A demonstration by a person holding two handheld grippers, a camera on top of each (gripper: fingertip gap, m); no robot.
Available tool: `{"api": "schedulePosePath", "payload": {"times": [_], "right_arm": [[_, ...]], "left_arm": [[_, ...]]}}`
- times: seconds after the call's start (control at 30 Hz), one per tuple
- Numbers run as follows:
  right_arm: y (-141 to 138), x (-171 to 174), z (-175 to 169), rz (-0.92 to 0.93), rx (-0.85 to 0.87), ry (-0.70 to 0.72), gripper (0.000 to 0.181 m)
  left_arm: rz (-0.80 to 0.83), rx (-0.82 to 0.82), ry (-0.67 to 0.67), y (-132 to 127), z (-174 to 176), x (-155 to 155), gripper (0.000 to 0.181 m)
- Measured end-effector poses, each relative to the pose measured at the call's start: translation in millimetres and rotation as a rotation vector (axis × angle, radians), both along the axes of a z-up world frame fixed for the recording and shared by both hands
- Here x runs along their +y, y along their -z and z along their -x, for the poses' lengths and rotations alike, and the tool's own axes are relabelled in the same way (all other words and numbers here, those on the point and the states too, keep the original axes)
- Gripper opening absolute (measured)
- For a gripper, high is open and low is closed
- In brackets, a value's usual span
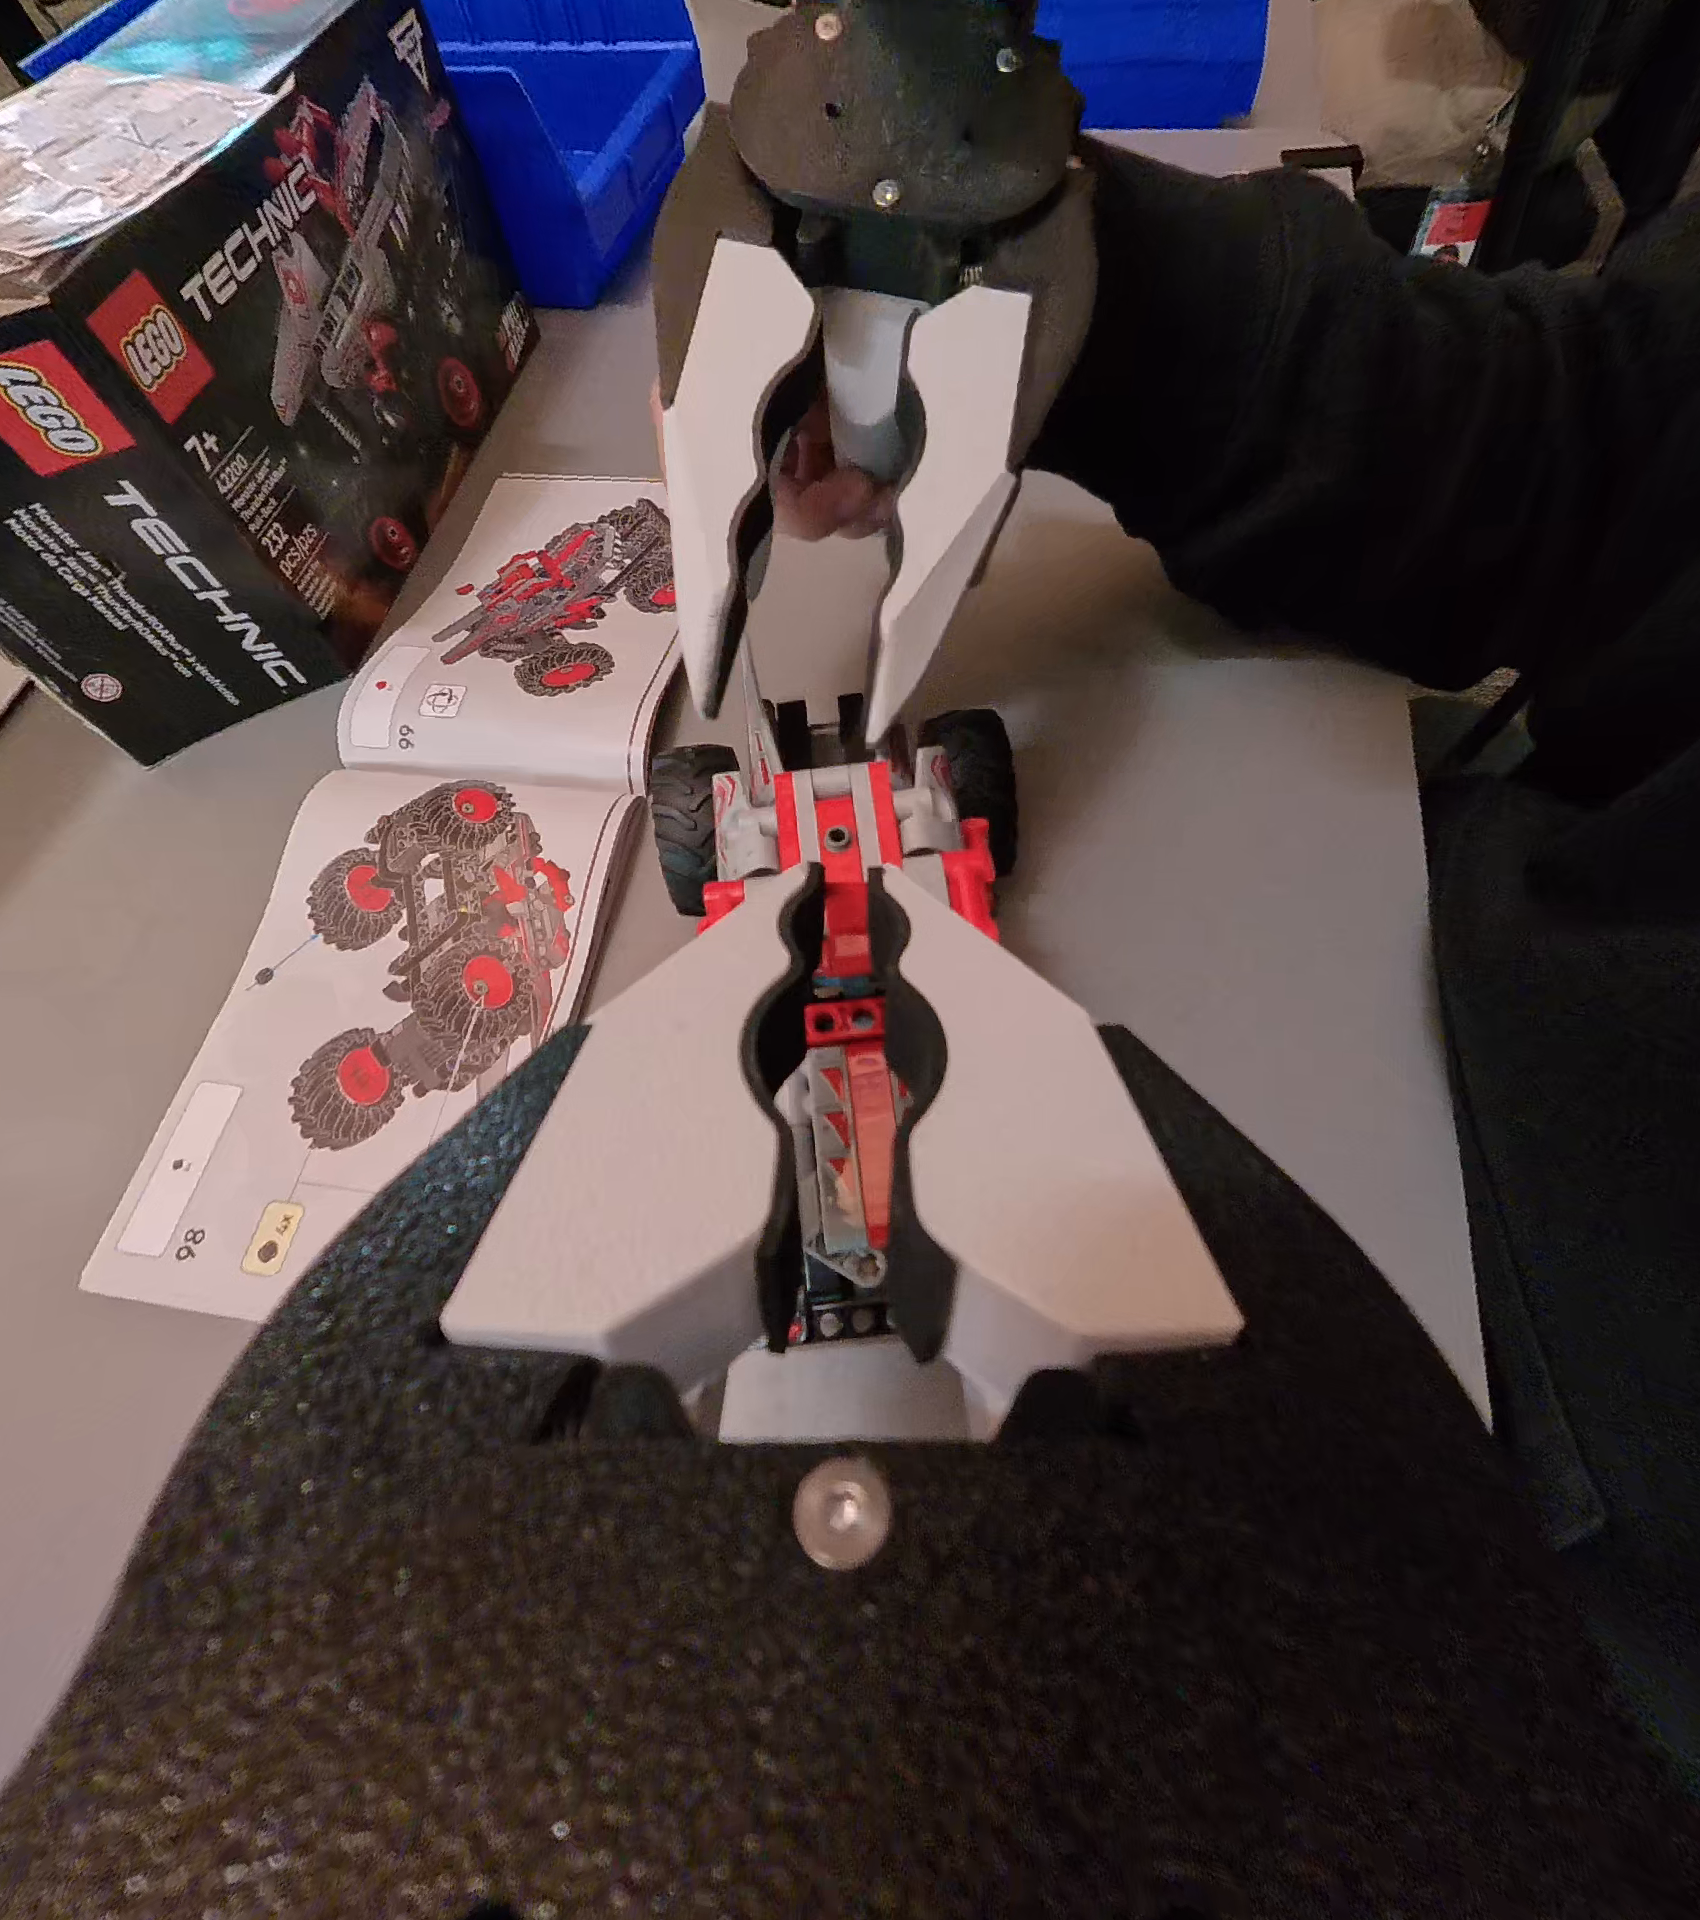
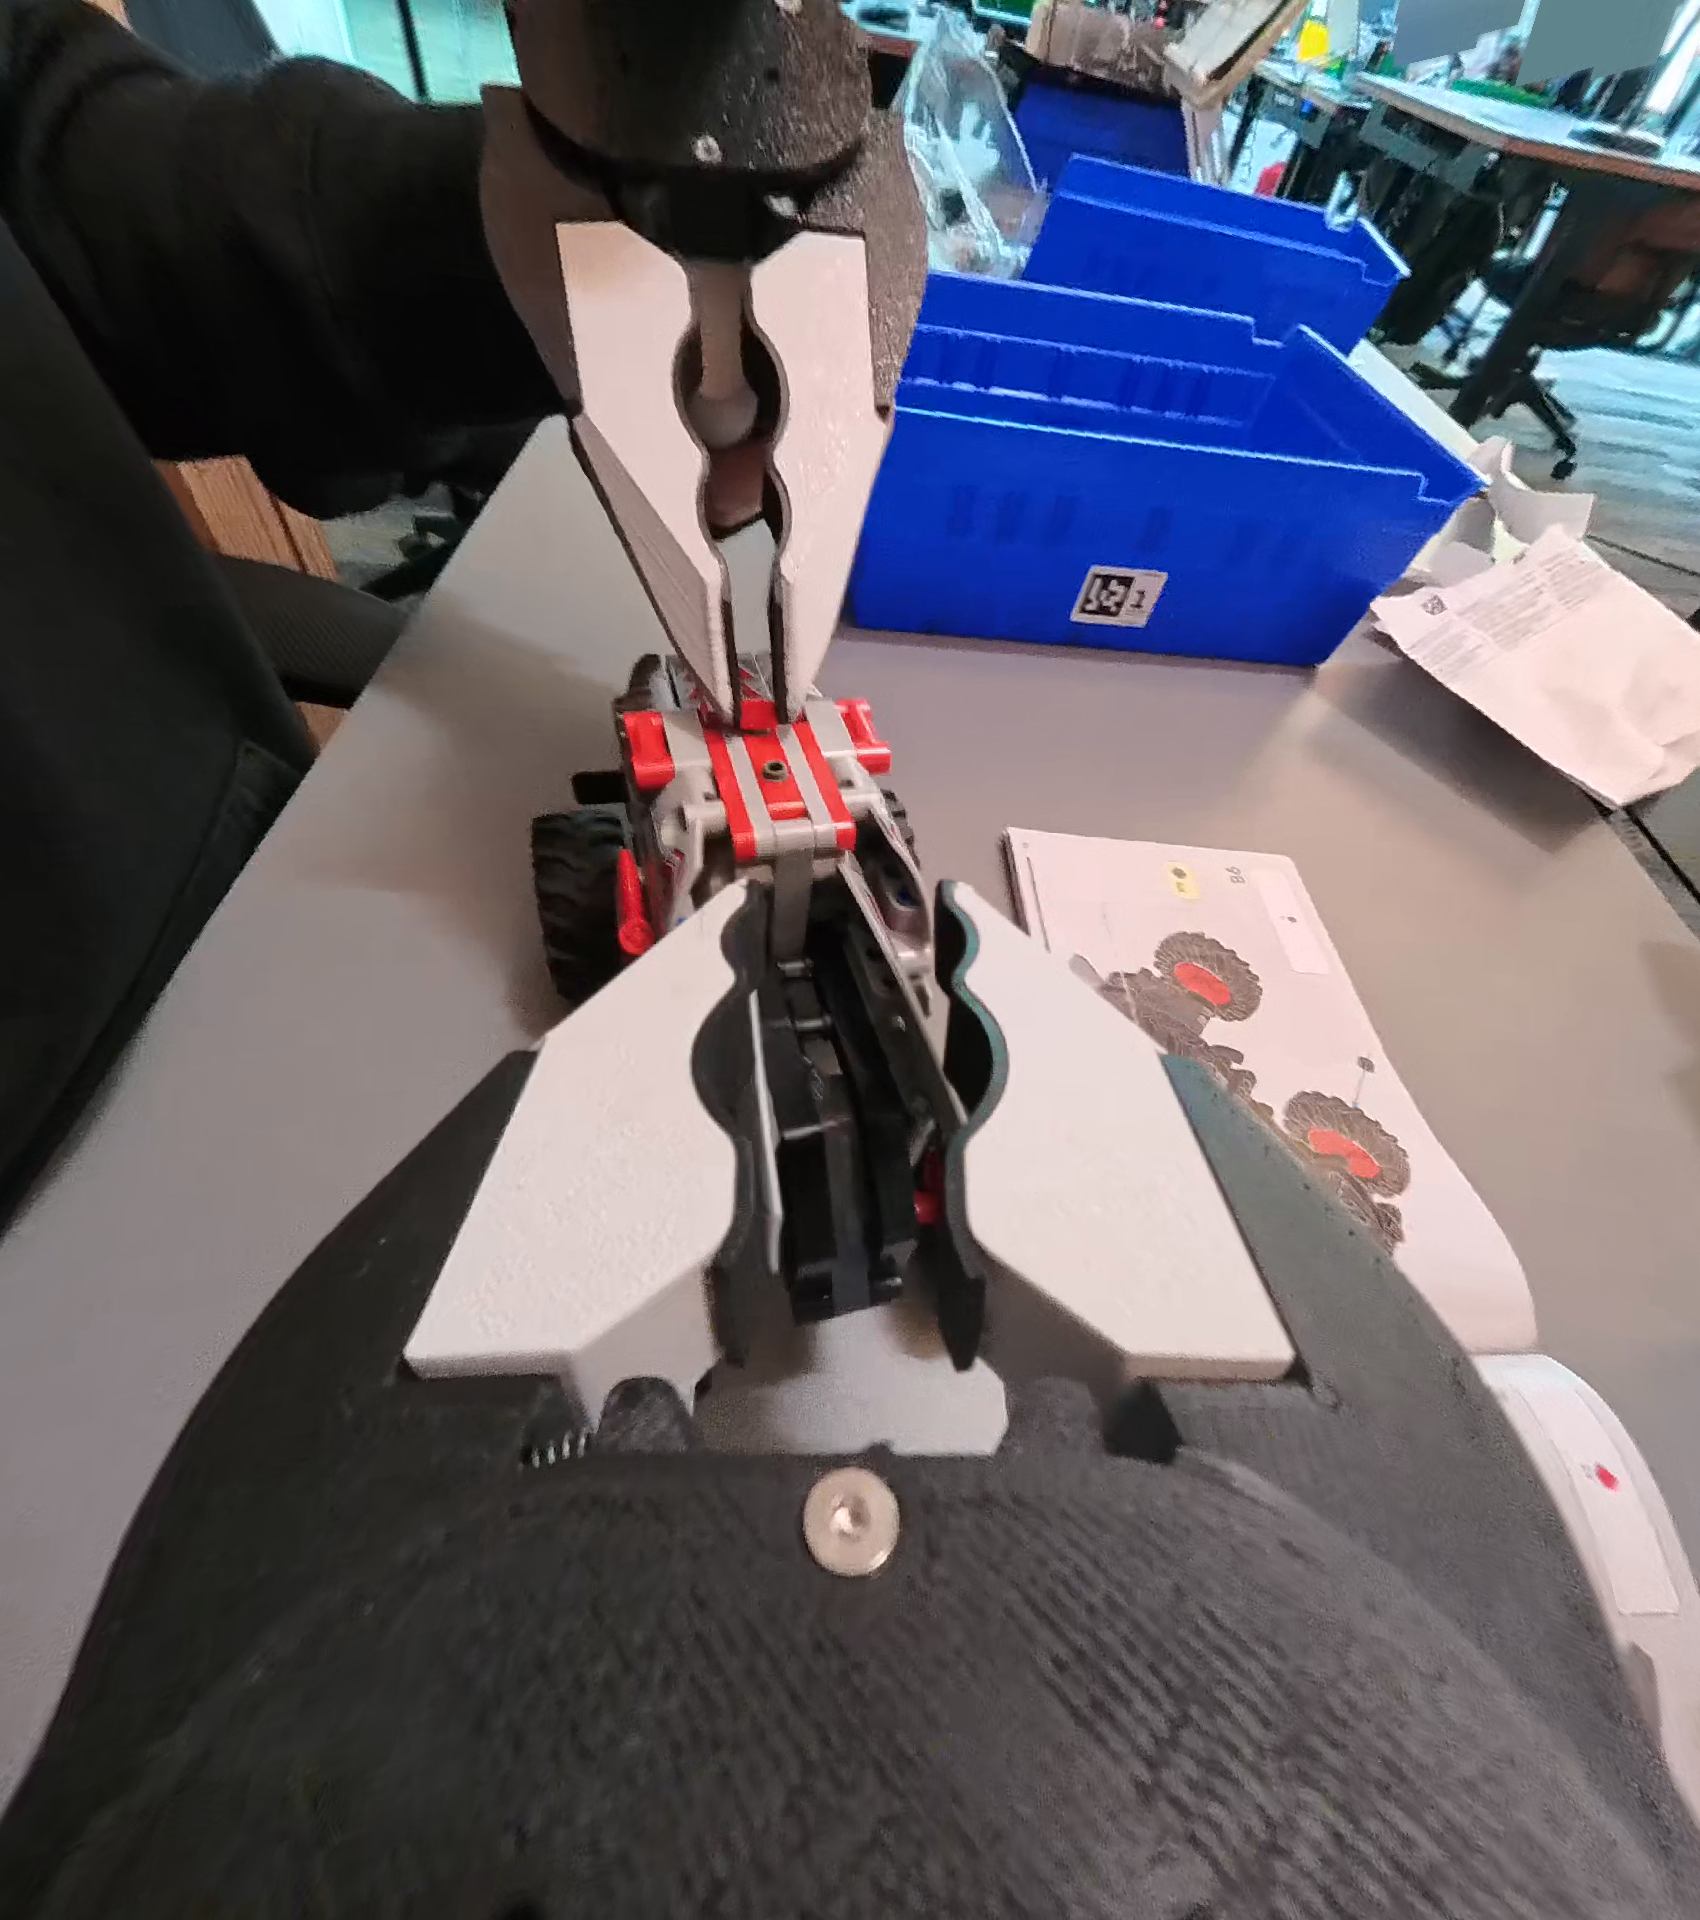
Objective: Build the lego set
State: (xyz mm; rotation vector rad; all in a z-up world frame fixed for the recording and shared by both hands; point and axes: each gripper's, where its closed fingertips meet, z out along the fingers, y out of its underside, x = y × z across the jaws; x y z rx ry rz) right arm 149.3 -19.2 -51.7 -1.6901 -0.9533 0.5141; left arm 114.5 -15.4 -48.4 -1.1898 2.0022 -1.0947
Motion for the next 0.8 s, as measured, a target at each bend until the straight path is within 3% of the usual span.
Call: {"api": "schedulePosePath", "payload": {"times": [0.47, 0.5, 0.53, 0.8], "right_arm": [[-3.1, -0.7, 22.0, 0.077, -0.057, -0.140, 0.021], [-3.1, -1.6, 22.7, 0.082, -0.056, -0.153, 0.019], [-3.0, -7.1, 26.7, 0.087, -0.054, -0.199, 0.006], [-3.0, -5.9, 31.4, 0.047, -0.036, -0.160, 0.006]], "left_arm": [[0.020, 0.000, 0.004, 0.6, 1.0, 0.6, 0.005], [0.028, 0.002, 0.001, 0.7, 1.0, 0.8, 0.005], [0.037, 0.004, -0.002, 0.8, 1.1, 0.6, 0.005], [0.087, -0.022, -0.040, 2.6, 4.3, 1.3, 0.005]]}}
